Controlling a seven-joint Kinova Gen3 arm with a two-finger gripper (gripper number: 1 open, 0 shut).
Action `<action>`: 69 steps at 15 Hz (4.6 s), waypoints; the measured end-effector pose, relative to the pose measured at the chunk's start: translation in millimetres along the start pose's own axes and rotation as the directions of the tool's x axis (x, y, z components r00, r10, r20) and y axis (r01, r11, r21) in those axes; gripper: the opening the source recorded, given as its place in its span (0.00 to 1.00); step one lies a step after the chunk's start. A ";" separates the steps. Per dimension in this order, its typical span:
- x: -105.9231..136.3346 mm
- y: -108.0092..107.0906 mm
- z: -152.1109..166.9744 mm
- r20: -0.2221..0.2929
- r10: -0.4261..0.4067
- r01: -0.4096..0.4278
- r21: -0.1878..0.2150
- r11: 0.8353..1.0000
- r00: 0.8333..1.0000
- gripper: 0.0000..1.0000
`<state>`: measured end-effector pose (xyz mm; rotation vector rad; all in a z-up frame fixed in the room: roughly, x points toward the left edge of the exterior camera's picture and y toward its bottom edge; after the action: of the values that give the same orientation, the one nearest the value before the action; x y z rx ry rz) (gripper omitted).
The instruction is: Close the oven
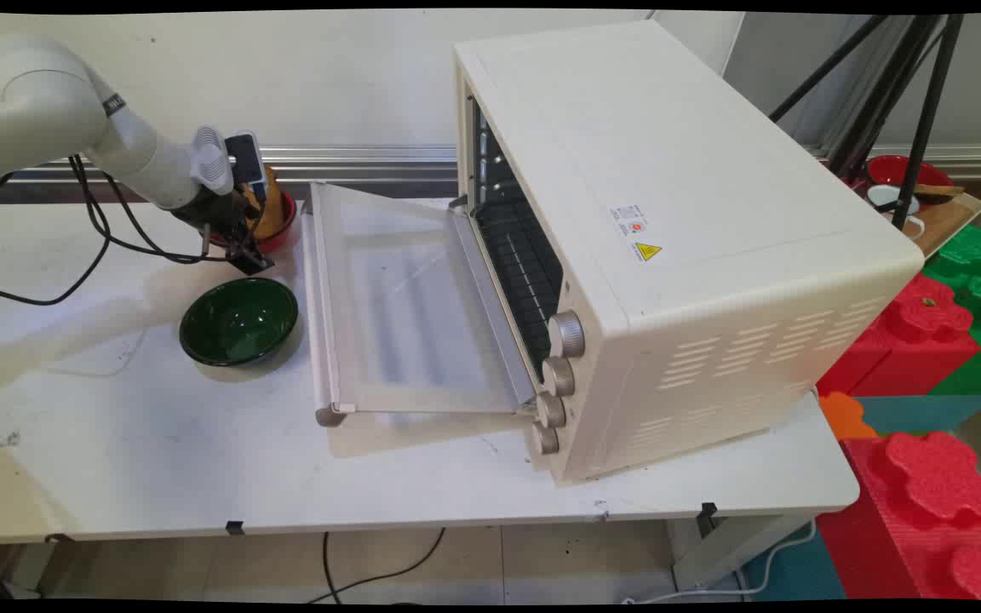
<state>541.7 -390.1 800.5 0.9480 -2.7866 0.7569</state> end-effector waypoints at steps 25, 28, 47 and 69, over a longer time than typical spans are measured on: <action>-49.4 -20.4 -101.5 -0.282 -0.055 -0.004 -0.204 0.979 0.958 1.00; -54.4 -19.3 -107.4 -0.297 -0.059 -0.013 -0.236 0.972 0.953 1.00; -52.4 -16.0 -106.8 -0.325 -0.051 -0.055 -0.310 0.949 0.944 0.00; -23.6 2.0 -56.4 -0.341 -0.093 -0.021 -0.316 0.948 0.936 0.00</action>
<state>556.0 -348.5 842.9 0.7197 -2.4657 0.4049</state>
